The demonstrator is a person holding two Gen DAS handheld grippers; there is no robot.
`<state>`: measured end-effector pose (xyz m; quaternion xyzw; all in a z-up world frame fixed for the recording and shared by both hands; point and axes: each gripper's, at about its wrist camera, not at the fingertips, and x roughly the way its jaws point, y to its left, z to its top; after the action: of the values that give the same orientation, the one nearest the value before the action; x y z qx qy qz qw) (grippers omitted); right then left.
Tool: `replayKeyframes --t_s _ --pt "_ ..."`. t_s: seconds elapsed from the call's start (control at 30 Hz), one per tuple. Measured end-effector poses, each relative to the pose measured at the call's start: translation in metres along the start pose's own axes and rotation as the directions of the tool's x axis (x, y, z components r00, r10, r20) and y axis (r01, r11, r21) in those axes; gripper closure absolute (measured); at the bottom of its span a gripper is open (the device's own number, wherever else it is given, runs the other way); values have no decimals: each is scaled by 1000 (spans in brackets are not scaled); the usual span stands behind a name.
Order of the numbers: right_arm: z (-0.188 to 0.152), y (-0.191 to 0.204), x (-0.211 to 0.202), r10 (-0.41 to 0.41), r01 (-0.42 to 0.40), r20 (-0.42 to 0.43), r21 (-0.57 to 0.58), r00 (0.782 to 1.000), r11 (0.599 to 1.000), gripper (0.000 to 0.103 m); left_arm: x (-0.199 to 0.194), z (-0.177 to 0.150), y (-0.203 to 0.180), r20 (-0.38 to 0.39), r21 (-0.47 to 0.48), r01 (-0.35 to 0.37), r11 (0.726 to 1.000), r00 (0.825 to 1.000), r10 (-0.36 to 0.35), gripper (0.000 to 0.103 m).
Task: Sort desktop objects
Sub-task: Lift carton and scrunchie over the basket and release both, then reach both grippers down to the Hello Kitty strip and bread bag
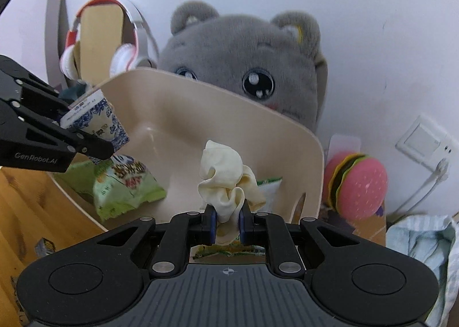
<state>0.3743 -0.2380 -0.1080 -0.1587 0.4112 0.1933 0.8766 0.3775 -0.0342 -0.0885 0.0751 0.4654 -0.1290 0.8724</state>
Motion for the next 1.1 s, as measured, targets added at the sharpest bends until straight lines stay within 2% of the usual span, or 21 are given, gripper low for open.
replayKeyframes --t_s 0.1,0.17,0.2,0.23,0.27,0.33,0.4,0.47,0.6,0.67,0.87,0.93,1.1 --pt "-2 0 11 8 -8 -24 15 1000 1000 89 5 -1 0 -8 -10 -5 1000 1000 5 83" --pt "-1 1 16 14 -13 -41 14 999 1000 88 6 -3 -1 -14 -8 -16 1000 1000 16 79" --pt "-2 3 18 14 -14 -49 9 999 1000 87 7 -3 -2 -18 -3 -21 1000 1000 21 70" --pt "-2 5 19 12 -11 -54 5 998 1000 72 6 -4 -2 -17 3 -32 999 999 32 60" --pt "-2 6 19 7 -7 -56 3 998 1000 64 4 -5 -2 -8 9 -44 999 999 44 55" --pt "-1 7 17 7 -6 -50 9 999 1000 57 -1 -7 -2 15 12 -58 998 998 58 41" --pt "-1 8 13 3 -3 -40 5 999 1000 48 -7 -7 0 27 5 -62 998 998 61 38" --pt "-1 10 9 -8 8 -26 -2 1000 1000 37 -13 -8 1 32 1 -59 998 998 59 37" --pt "-1 9 -1 -16 16 -10 12 1000 1000 33 -29 -11 3 56 9 -52 999 997 52 35" --pt "-4 9 -7 -16 16 0 22 1000 1000 26 -36 -15 3 63 12 -45 999 997 44 35" --pt "-19 12 -29 -8 7 13 23 1000 1000 23 -54 -34 8 62 32 -17 999 998 15 34" --pt "-26 12 -36 -6 6 13 21 1000 1000 16 -59 -41 9 54 47 -5 999 999 2 34" --pt "-45 10 -50 -7 7 2 20 1000 1000 12 -60 -62 9 16 116 15 993 1000 -17 34"
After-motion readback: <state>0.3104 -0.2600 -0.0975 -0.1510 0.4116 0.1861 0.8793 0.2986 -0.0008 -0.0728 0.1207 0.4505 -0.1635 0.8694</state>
